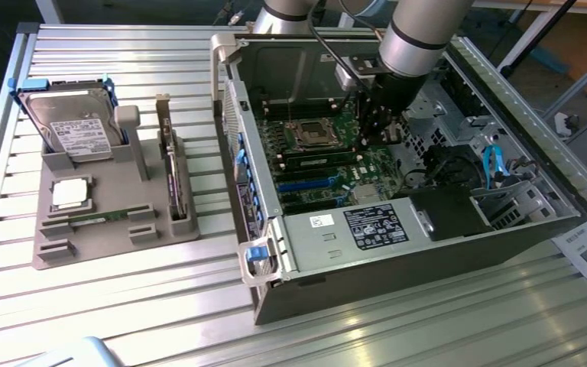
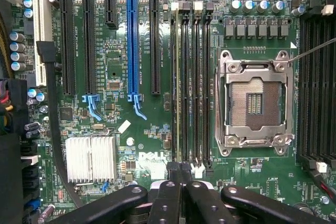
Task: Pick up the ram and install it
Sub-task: 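Press down the ram until it locks into place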
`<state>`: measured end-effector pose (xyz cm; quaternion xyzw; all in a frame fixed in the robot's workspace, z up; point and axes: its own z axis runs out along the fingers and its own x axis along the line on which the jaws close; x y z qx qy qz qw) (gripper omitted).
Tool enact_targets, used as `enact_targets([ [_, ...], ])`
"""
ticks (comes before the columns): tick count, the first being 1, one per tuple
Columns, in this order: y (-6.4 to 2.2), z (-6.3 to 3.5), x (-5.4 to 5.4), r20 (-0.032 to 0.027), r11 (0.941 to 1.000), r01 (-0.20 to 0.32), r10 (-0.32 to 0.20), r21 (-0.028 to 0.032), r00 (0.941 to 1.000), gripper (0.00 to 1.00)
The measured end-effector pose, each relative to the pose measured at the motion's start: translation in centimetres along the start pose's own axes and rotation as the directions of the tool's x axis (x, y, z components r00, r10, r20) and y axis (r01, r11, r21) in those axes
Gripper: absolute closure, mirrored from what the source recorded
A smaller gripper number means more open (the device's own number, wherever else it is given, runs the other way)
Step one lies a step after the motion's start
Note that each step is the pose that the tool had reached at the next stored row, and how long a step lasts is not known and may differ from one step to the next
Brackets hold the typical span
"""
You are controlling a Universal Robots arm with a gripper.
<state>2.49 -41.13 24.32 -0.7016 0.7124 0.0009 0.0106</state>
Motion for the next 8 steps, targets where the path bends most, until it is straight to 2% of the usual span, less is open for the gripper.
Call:
enact_targets([
  [4,0.07,0.06,-0.01,-0.0002,1.0000,0.000,0.000,-0.0001,1.0000,0.90],
  [8,0.08,0.29,-0.08,0.0045,1.0000,0.000,0.000,-0.0001,1.0000,0.90],
])
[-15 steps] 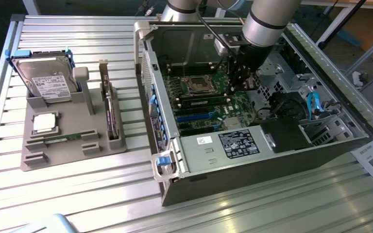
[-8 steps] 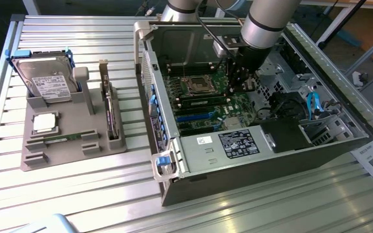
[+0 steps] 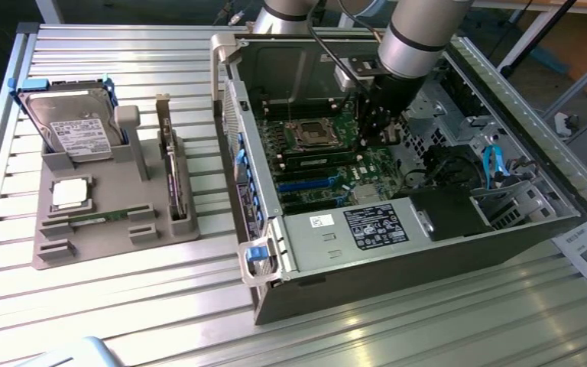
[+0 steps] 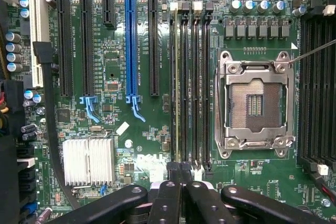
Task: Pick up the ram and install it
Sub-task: 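Press down the ram until it locks into place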
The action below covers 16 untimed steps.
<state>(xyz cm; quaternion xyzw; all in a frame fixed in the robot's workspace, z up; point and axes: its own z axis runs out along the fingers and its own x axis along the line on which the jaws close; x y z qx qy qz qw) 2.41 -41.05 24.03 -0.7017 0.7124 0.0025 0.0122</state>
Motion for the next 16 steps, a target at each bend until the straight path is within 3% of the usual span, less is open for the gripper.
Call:
enact_targets([
  [16,0.02,0.49,-0.01,0.0005,1.0000,0.000,0.000,-0.0001,1.0000,0.90],
])
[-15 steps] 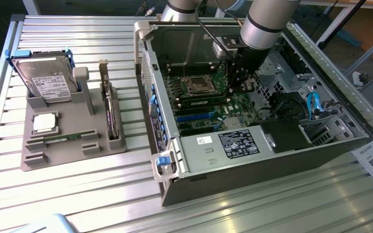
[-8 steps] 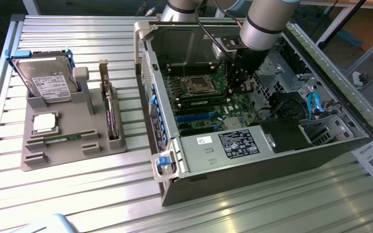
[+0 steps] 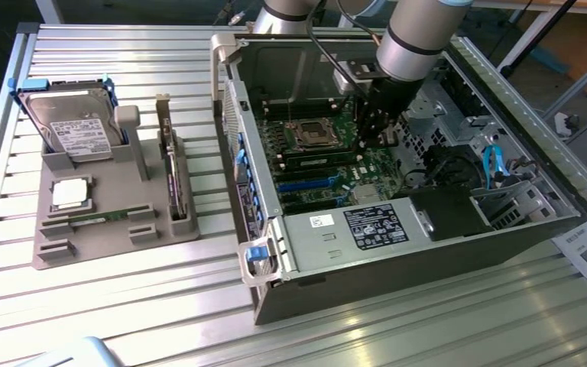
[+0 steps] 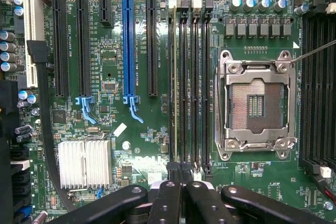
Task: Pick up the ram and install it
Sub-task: 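Press down the ram until it locks into place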
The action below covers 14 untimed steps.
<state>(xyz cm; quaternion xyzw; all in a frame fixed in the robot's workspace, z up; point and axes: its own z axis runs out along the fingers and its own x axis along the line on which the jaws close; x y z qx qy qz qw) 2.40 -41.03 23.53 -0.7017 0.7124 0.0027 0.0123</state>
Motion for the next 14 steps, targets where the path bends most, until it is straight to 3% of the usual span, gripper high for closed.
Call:
enact_targets([
  [14,0.00,0.38,0.00,0.0003,1.0000,0.000,0.000,0.0001,1.0000,0.90],
])
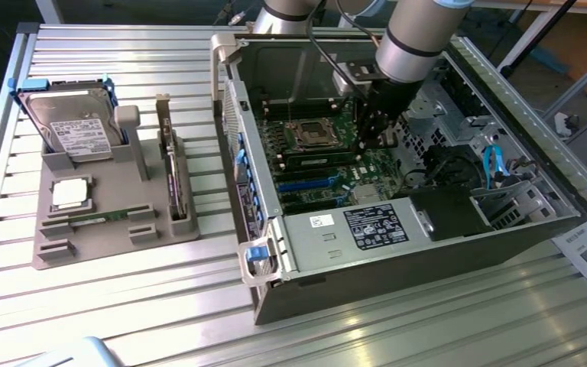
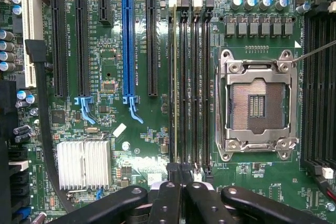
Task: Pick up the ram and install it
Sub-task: 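Press down the ram until it locks into place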
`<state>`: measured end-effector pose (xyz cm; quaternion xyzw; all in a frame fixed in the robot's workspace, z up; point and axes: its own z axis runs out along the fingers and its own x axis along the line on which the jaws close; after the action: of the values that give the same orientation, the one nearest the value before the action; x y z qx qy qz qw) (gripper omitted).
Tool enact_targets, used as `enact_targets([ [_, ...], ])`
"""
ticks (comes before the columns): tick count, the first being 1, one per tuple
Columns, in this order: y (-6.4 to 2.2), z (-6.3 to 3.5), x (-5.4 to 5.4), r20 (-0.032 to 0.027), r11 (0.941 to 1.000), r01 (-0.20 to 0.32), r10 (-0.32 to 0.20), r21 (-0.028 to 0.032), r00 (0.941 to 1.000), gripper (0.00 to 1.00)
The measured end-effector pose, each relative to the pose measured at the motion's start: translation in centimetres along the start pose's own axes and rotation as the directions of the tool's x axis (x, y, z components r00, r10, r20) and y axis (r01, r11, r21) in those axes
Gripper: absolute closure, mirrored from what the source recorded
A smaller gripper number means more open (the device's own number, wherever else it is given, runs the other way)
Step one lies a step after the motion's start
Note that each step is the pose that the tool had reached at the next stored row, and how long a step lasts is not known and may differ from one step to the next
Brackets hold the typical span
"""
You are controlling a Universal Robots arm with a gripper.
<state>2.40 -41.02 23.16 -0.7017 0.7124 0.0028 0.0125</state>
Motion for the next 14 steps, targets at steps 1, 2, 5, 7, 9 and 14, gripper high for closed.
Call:
enact_targets([
  [1,0.00,0.04,0.01,-0.0004,1.0000,0.000,0.000,-0.0001,1.0000,0.90],
  [2,0.00,0.05,0.01,-0.0007,1.0000,0.000,0.000,-0.0002,1.0000,0.90],
  [5,0.00,0.07,0.00,-0.0001,1.0000,0.000,0.000,0.0000,1.0000,0.90],
  [7,0.00,0.01,0.00,0.0003,1.0000,0.000,0.000,0.0001,1.0000,0.90],
  [9,0.00,-0.11,-0.02,0.0009,1.0000,0.000,0.000,0.0003,1.0000,0.90],
  [14,-0.01,-0.75,-0.01,-0.0012,1.0000,0.000,0.000,-0.0001,1.0000,0.90],
])
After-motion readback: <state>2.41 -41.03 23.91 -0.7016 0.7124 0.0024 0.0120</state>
